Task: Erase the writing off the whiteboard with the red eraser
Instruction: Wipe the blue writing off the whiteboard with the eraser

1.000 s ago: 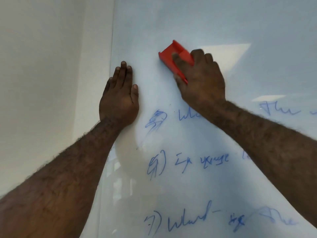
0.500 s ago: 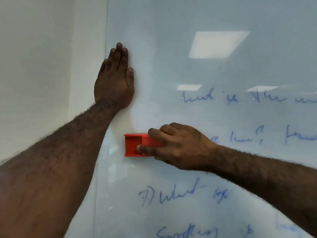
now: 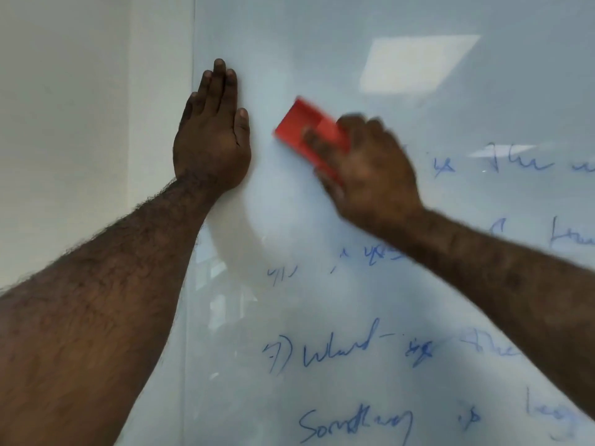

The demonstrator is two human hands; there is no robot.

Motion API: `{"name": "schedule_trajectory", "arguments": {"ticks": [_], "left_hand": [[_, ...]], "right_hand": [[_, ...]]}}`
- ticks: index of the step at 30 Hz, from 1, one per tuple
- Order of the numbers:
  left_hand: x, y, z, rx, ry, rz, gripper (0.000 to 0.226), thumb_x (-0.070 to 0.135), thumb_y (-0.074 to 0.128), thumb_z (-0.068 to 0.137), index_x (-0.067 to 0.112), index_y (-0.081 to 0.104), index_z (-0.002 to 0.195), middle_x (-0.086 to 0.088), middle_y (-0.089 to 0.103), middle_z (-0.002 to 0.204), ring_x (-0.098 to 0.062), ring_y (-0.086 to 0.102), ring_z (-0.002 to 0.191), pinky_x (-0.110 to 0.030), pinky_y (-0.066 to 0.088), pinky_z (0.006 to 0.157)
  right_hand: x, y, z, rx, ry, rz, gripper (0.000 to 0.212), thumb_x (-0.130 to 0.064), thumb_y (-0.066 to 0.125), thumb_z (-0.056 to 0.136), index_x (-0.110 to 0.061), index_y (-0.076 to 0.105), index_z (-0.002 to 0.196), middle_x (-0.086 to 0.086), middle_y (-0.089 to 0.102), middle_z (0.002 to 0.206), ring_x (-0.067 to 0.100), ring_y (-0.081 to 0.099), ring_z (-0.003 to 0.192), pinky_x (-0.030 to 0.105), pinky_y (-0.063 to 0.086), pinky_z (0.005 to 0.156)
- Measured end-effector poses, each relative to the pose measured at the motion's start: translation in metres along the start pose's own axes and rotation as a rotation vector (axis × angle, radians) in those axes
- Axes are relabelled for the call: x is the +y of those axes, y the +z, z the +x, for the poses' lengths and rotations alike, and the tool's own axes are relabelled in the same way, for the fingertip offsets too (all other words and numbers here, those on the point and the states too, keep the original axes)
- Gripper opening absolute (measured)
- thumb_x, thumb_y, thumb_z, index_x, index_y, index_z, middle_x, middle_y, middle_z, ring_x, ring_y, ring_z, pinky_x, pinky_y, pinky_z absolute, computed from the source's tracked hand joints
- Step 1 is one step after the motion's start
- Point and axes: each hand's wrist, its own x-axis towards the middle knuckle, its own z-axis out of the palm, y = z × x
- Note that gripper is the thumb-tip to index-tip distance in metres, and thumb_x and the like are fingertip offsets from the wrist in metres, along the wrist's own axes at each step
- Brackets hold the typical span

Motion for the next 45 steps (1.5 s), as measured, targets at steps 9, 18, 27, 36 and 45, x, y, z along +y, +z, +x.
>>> {"name": "schedule_trajectory", "arguments": {"ticks": [9,18,27,36,45], "left_hand": [[-0.002,-0.002,-0.003,0.008,0.007,0.012,0.057,0.029,0.020,0.105,0.010,0.013,0.158,-0.006,0.009,0.166,-0.019,0.007,0.153,-0.026,0.001,0.121],[-0.001,0.003,-0.004,0.041,0.023,0.010,0.056,0.026,0.024,0.106,0.009,0.016,0.158,-0.006,0.010,0.166,-0.020,0.009,0.153,-0.028,0.005,0.122],[0.005,0.008,-0.010,0.092,-0.045,0.026,0.057,0.027,0.023,0.104,0.008,0.018,0.157,-0.008,0.013,0.165,-0.022,0.013,0.153,-0.032,0.008,0.122],[0.002,0.015,-0.022,0.082,-0.028,0.038,0.065,0.040,0.019,0.102,0.005,0.013,0.157,-0.014,0.009,0.165,-0.029,0.011,0.152,-0.035,0.006,0.120],[0.039,0.018,-0.057,0.049,-0.027,0.011,0.068,0.041,0.019,0.101,0.003,0.012,0.157,-0.015,0.008,0.165,-0.030,0.009,0.152,-0.035,0.004,0.121]], "right_hand": [[-0.074,0.006,-0.111,-0.175,-0.474,0.193,0.041,-0.015,0.052,0.096,-0.019,0.054,0.137,0.018,0.061,0.116,0.028,0.055,0.081,0.039,0.048,0.070],[0.070,-0.016,-0.014,0.143,0.452,-0.120,0.057,-0.038,0.052,0.092,-0.019,0.041,0.145,0.025,0.051,0.114,0.042,0.052,0.098,0.045,0.046,0.081],[-0.039,0.011,-0.016,0.069,0.336,-0.073,0.054,-0.032,0.059,0.088,-0.020,0.050,0.140,0.018,0.054,0.107,0.035,0.050,0.084,0.040,0.041,0.069],[0.068,-0.025,-0.074,0.086,0.307,-0.114,0.054,-0.032,0.057,0.092,-0.016,0.048,0.143,0.022,0.054,0.102,0.037,0.052,0.081,0.042,0.047,0.069],[0.196,-0.080,-0.162,0.248,0.976,-0.241,0.061,-0.037,0.046,0.095,-0.018,0.033,0.151,0.028,0.046,0.119,0.042,0.048,0.105,0.043,0.042,0.092]]}}
